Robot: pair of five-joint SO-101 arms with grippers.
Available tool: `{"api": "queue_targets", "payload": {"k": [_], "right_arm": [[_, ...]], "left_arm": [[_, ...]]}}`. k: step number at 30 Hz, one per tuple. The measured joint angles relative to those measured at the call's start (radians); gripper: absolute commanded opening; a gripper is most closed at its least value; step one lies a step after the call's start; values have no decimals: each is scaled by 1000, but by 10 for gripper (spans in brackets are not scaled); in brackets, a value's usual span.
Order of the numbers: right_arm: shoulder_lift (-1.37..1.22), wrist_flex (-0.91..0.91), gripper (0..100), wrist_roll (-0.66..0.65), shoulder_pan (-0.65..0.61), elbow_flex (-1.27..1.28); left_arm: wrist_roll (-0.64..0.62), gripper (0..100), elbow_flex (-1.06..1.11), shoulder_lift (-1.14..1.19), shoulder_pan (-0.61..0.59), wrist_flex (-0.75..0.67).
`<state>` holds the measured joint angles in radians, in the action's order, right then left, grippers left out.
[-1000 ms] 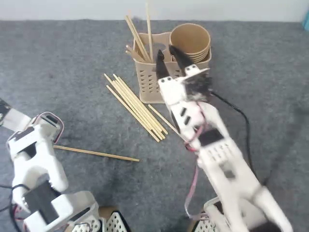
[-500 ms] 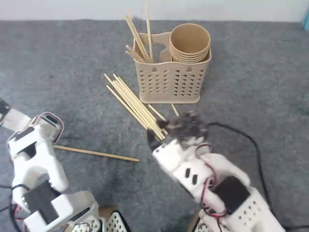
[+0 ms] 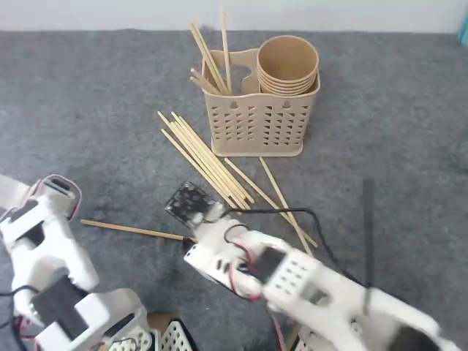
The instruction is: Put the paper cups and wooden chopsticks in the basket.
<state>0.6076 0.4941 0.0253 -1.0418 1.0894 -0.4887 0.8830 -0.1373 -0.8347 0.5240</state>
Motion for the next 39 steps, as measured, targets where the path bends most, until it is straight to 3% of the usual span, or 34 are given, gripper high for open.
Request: {"api": "queue_targets", "payload": {"k": [10,20,24,32,39], "right_arm": [[-592,-81,91,0,-5,-319],[-827,-92,89,0,-77,-552],[-856,-97,2,-31,-69,-577],[-855,-37,8,-41,-57,-594],[-569,140,8,-43,-11,-559]], "left_arm": [[2,195,0,12,-32,-106],[0,195,0,15,-58,-132],[2,195,0,15,-58,-133],[2,195,0,15,-58,-133],[2,195,0,15,-58,-133]]}}
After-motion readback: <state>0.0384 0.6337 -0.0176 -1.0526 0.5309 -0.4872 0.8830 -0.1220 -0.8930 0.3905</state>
